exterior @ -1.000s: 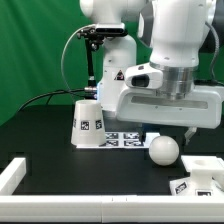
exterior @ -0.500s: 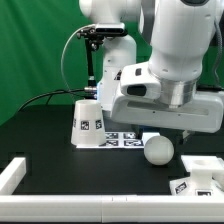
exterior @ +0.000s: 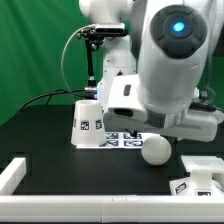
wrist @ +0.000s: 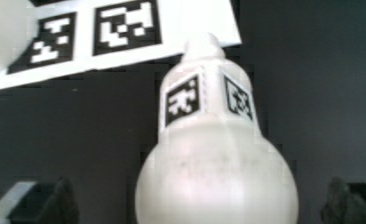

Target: Assemble lamp

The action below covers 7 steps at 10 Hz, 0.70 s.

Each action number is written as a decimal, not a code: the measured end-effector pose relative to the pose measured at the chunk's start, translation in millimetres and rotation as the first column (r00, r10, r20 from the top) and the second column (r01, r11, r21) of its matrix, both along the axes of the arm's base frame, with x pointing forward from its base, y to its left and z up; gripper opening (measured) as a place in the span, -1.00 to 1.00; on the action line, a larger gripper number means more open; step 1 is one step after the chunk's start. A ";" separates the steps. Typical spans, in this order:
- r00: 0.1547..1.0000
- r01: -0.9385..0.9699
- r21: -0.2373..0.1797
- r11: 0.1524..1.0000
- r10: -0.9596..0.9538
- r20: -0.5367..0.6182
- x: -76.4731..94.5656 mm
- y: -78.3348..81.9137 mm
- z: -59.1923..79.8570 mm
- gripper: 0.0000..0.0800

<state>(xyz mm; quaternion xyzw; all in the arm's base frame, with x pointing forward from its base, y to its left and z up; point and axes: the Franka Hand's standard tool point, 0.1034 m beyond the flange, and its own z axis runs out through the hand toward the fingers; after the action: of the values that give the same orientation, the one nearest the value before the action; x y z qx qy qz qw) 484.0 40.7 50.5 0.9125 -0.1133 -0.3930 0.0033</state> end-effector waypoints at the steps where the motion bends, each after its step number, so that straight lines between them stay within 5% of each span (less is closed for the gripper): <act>1: 0.999 0.036 0.017 0.999 -0.036 -0.033 0.2 -5.0 2.2 0.75; 7: 0.994 0.098 0.015 0.995 -0.098 -0.047 -2.3 -4.3 -6.1 0.75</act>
Offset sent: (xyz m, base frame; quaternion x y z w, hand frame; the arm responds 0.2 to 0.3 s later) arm 0.0000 0.0000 0.0000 0.0000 0.0000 0.0000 1.0000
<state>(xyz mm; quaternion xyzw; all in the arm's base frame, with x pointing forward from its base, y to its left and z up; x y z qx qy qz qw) 481.7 36.4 44.4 0.8965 -0.1545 -0.4147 -0.0213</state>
